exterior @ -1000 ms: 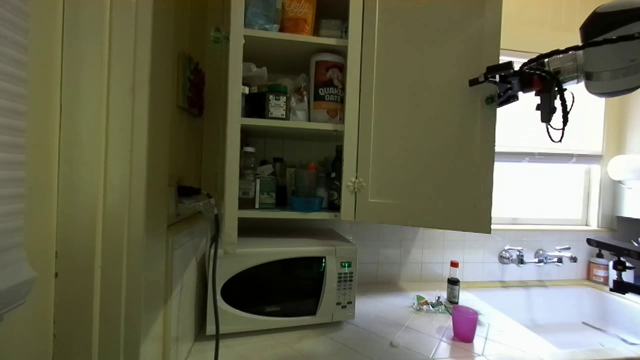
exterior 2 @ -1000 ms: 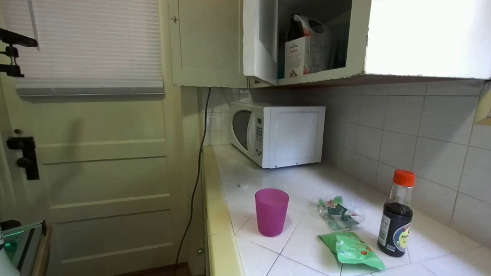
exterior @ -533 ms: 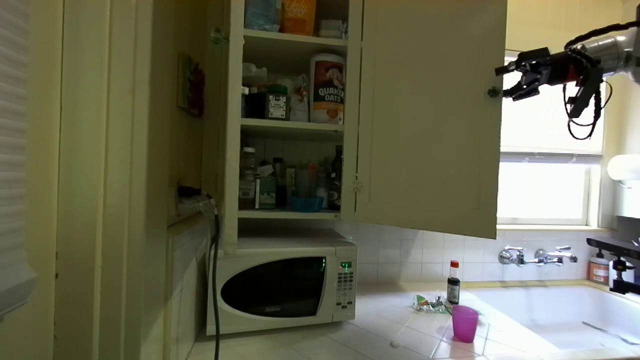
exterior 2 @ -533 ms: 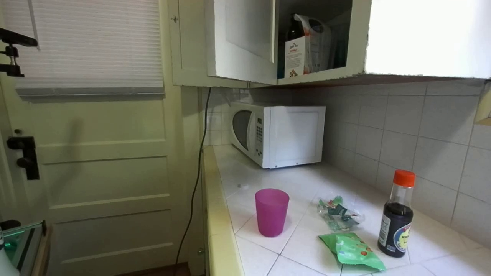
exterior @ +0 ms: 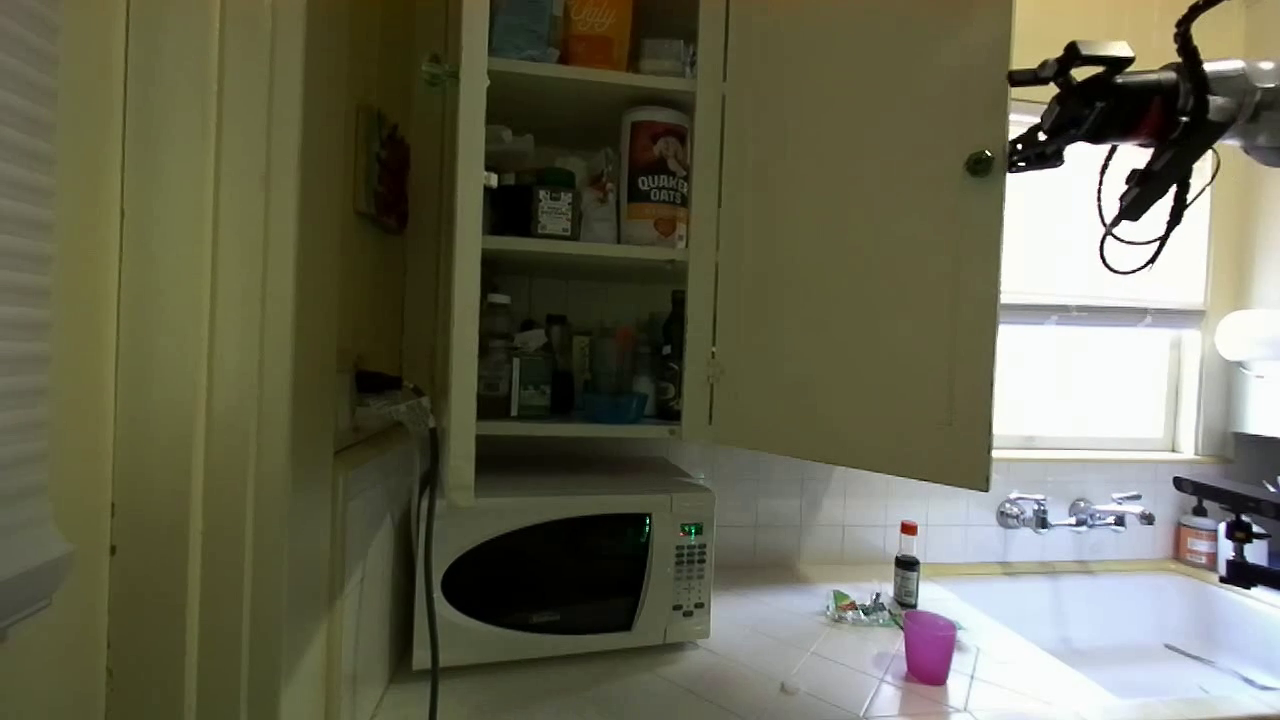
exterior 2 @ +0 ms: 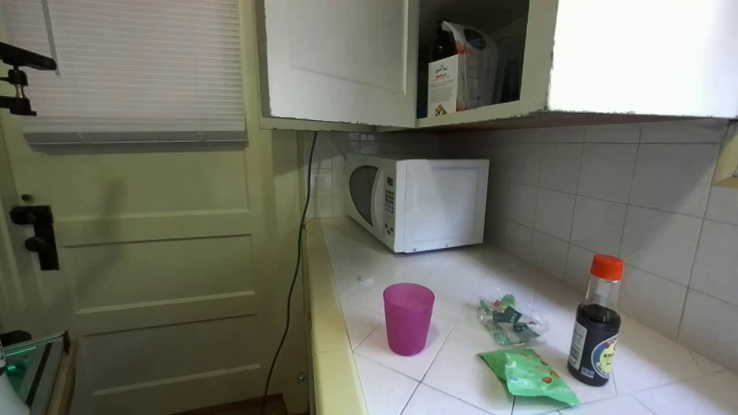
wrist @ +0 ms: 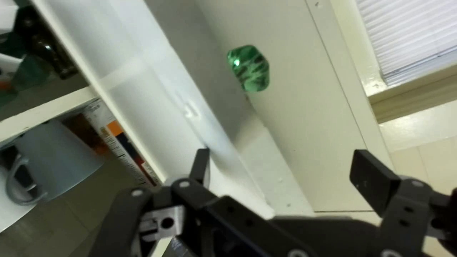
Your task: Open up the drawer and place an object in there and it was not done smoothly
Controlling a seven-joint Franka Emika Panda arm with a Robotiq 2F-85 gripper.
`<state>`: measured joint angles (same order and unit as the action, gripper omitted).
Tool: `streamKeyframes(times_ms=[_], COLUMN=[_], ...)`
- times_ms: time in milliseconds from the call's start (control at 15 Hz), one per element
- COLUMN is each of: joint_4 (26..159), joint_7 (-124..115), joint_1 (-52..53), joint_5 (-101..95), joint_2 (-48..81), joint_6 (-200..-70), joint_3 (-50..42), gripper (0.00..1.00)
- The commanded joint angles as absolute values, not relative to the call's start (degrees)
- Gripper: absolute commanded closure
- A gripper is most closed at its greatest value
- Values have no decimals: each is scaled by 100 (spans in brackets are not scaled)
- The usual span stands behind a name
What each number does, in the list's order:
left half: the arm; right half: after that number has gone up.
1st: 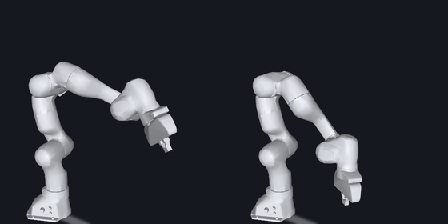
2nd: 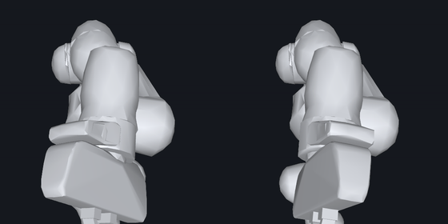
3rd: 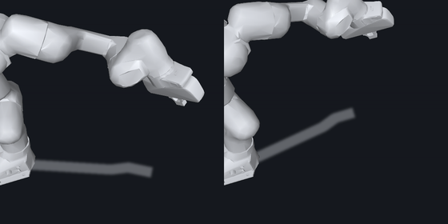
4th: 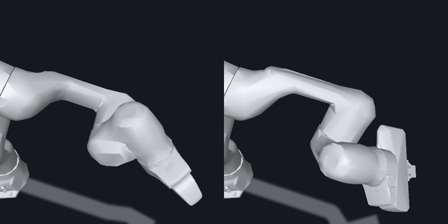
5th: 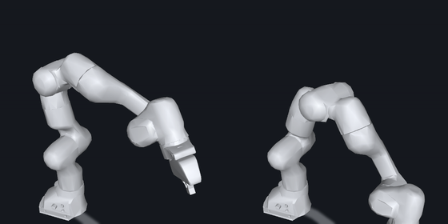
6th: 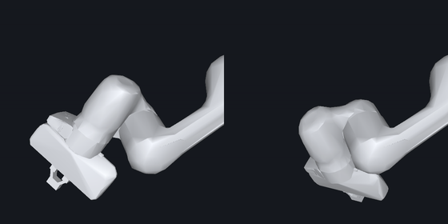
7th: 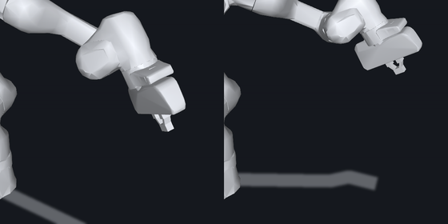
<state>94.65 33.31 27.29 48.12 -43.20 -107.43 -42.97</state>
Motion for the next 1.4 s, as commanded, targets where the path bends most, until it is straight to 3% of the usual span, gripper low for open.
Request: streamKeyframes(times_ms=[0, 400, 933, 1333], joint_4=[9368, 8942, 8955, 8552], joint_7=[2954, 2853, 3108, 3065], joint_1=[2532, 2018, 982, 355], joint_5=[5543, 6143, 7351, 7377], joint_2=[-3842, -3192, -2719, -2461], joint_6=[-10504, -9802, -8803, -8129], joint_3=[-3983, -3339, -3649, -2993], gripper=[0, 0, 0, 0])
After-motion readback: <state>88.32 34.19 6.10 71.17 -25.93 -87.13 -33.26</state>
